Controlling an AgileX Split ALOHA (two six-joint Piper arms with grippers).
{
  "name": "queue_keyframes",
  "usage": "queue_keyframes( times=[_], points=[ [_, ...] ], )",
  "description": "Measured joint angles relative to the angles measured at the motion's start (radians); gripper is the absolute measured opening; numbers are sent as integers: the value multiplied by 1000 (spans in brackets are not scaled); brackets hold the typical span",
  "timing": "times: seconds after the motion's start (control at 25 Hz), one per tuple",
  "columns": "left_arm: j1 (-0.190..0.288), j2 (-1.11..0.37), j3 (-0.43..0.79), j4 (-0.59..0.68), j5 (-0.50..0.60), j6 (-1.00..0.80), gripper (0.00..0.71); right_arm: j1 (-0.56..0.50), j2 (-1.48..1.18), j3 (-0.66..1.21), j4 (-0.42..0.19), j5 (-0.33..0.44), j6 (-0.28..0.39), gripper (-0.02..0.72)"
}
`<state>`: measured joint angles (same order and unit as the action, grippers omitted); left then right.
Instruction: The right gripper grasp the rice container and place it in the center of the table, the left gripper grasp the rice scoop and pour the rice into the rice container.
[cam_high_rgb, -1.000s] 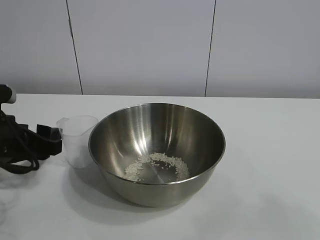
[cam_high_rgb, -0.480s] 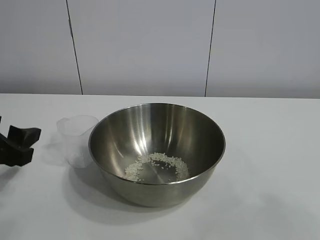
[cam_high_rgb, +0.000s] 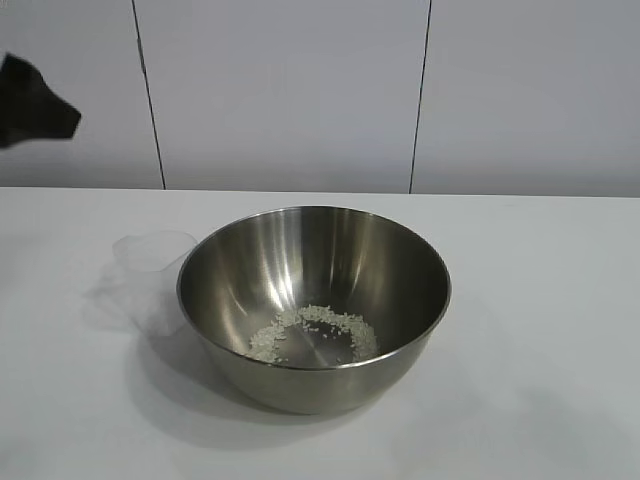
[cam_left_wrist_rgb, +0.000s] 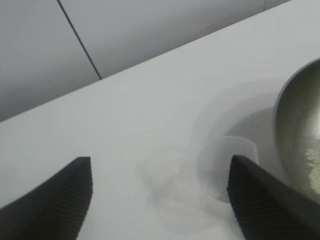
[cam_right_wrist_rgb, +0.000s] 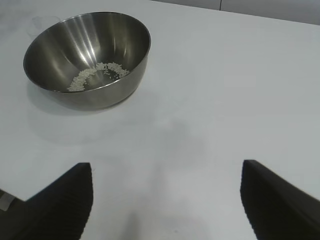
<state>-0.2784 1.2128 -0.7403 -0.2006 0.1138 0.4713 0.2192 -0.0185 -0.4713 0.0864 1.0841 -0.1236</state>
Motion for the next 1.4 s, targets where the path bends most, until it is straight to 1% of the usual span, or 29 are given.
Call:
queue_keyframes(
  times=[0.12, 0.24, 0.36, 0.48, 0.56, 0.64, 0.8, 0.88, 1.0, 1.12, 1.24, 1.4],
  points=[
    [67, -119, -27, 11, 65, 4, 549, 0, 0, 0, 0, 0, 0, 557],
    [139, -284, -29, 16, 166, 4, 548, 0, 0, 0, 0, 0, 0, 557],
    [181, -444, -29, 20, 277, 4, 548, 0, 0, 0, 0, 0, 0, 557],
    [213, -590, -29, 28, 355, -1, 548, 0, 0, 0, 0, 0, 0, 557],
    [230, -666, -29, 46, 414, -30, 548, 0, 0, 0, 0, 0, 0, 557],
    [248, -733, -29, 87, 482, -96, 548, 0, 0, 0, 0, 0, 0, 557],
    [262, -853, -29, 217, 608, -254, 548, 0, 0, 0, 0, 0, 0, 557],
    [262, -916, -29, 253, 665, -304, 548, 0, 0, 0, 0, 0, 0, 557],
    [262, -1010, -28, 268, 770, -333, 548, 0, 0, 0, 0, 0, 0, 557],
    [262, -1104, -5, 274, 838, -365, 548, 0, 0, 0, 0, 0, 0, 557],
    [262, -1177, 39, 280, 889, -432, 548, 0, 0, 0, 0, 0, 0, 557],
    [262, -1230, 111, 280, 932, -459, 548, 0, 0, 0, 0, 0, 0, 557]
  ],
)
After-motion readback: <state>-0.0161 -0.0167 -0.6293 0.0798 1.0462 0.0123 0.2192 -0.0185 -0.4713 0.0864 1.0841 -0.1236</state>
